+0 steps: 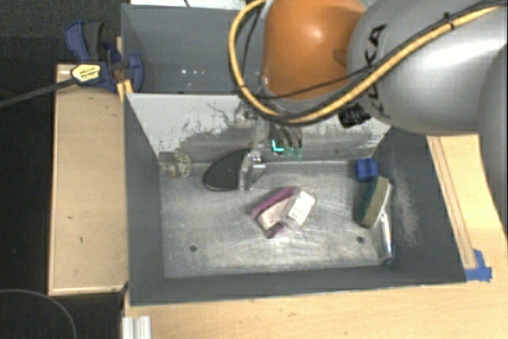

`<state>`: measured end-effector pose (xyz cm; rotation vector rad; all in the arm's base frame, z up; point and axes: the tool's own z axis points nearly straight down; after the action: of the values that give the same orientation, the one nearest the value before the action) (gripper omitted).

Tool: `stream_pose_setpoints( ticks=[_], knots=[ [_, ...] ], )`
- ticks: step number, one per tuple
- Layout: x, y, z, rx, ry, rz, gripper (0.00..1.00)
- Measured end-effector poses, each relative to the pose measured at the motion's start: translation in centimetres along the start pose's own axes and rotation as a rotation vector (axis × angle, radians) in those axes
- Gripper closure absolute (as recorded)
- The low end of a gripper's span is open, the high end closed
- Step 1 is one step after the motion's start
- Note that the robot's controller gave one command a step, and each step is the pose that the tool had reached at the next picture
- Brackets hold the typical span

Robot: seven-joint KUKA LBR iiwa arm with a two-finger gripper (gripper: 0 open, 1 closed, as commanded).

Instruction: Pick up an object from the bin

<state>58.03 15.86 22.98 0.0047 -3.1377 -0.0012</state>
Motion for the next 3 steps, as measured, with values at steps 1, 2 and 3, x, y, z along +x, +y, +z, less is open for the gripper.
stream_pose_setpoints(
  ticks=[1,2,3],
  knots=[
    [-0.47,1.15,15.99,-0.002,-0.011,-0.085,0.00],
    [-0.68,1.24,15.53,-0.005,-0.019,-0.079,1.00],
    [-0.39,1.18,15.79,-0.002,-0.009,-0.078,0.00]
  ],
)
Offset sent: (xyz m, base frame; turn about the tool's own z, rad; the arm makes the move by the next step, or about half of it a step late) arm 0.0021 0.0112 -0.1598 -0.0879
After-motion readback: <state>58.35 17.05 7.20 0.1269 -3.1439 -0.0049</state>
